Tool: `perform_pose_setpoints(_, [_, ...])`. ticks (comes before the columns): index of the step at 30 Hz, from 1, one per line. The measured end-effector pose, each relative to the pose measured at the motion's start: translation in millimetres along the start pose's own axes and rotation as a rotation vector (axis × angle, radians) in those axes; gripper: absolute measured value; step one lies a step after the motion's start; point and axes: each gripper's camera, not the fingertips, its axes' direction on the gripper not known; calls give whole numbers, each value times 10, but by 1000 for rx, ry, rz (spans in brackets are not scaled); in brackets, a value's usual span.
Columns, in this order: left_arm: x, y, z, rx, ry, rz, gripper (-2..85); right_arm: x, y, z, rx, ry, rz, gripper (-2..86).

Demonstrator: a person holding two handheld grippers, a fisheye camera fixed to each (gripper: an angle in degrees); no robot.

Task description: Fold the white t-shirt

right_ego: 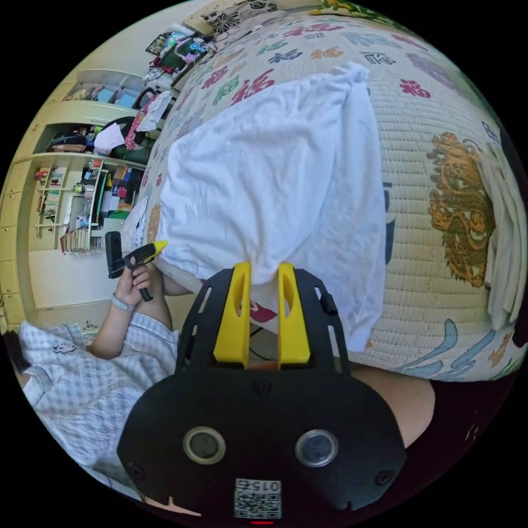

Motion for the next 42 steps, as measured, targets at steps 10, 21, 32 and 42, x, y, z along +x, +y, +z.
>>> perform_pose_setpoints(10, [-70,433,25,-5,5,-10,17,-528,16,194,-56,43,10,30])
perform_pose_setpoints(21, [169,1437,-614,424,-333,-173,99,-1216,35,-95,57,139,113,97])
perform_pose_setpoints(32, [121,1658,-598,340,-340,-182,62,-3459,-1421,352,-20,193,-496,121])
perform_pose_setpoints(42, [-9,1865,-983,349,-166,-191,-2,-4750,-2513,1625,-331,640,-760,130])
